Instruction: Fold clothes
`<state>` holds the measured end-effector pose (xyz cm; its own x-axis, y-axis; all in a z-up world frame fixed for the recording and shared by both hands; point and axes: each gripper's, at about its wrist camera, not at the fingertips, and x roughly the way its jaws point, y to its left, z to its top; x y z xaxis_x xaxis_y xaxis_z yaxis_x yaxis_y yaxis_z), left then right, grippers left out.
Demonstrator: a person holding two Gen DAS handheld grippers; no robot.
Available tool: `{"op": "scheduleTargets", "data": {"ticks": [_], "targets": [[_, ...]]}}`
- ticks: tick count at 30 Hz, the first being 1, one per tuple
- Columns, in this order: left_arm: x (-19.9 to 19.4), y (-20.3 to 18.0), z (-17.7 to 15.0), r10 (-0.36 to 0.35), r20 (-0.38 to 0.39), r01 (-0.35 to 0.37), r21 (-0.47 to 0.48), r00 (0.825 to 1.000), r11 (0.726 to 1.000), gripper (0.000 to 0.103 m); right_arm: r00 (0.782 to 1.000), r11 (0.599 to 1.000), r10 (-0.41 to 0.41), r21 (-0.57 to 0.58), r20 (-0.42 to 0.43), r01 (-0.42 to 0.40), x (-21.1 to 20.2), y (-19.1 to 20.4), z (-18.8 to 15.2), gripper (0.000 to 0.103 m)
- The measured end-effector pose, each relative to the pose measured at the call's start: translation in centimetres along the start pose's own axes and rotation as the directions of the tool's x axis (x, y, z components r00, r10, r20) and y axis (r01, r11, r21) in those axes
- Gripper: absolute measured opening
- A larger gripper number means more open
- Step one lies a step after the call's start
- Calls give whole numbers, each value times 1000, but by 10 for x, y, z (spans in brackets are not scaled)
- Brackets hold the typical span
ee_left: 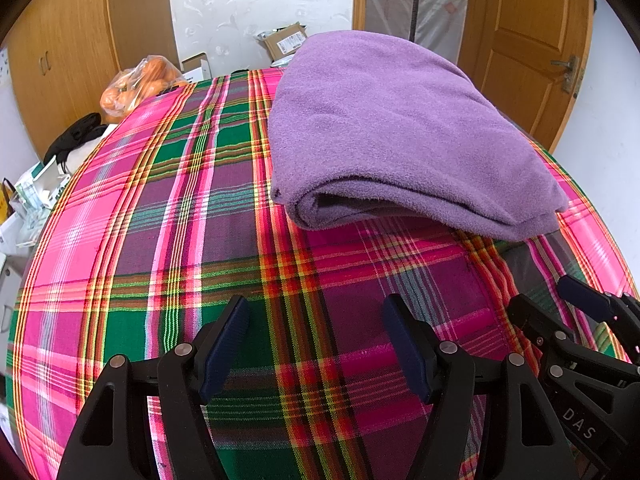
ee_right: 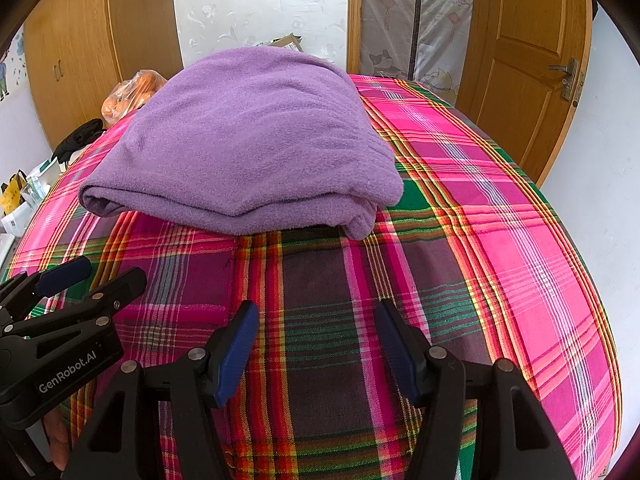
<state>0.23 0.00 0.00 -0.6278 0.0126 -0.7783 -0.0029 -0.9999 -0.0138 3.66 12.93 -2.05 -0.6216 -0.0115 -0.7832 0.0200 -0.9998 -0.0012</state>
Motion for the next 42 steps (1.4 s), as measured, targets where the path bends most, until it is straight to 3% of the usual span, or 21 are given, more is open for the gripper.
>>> {"op": "scheduleTargets", "data": {"ticks": [17, 22, 31, 42], "targets": [[0, -1, 0, 0, 0, 0, 0, 1000, 1000, 72, 1000, 1000, 3, 1, -1, -3, 0, -1, 0, 61], [-1, -1, -1, -1, 0, 1, -1, 1000, 1000, 72, 1000, 1000, 16, -5, -4, -16, 1, 1, 0, 68], [-1, -2, -1, -2, -1, 2, 1, 1000, 1000, 72, 1000, 1000, 19, -10, -6, -19, 1, 0, 0, 68], [-4, 1, 2, -33, -60, 35, 23, 998, 999, 72, 996, 996, 90, 18, 6, -90, -1, -8, -1, 71]]}}
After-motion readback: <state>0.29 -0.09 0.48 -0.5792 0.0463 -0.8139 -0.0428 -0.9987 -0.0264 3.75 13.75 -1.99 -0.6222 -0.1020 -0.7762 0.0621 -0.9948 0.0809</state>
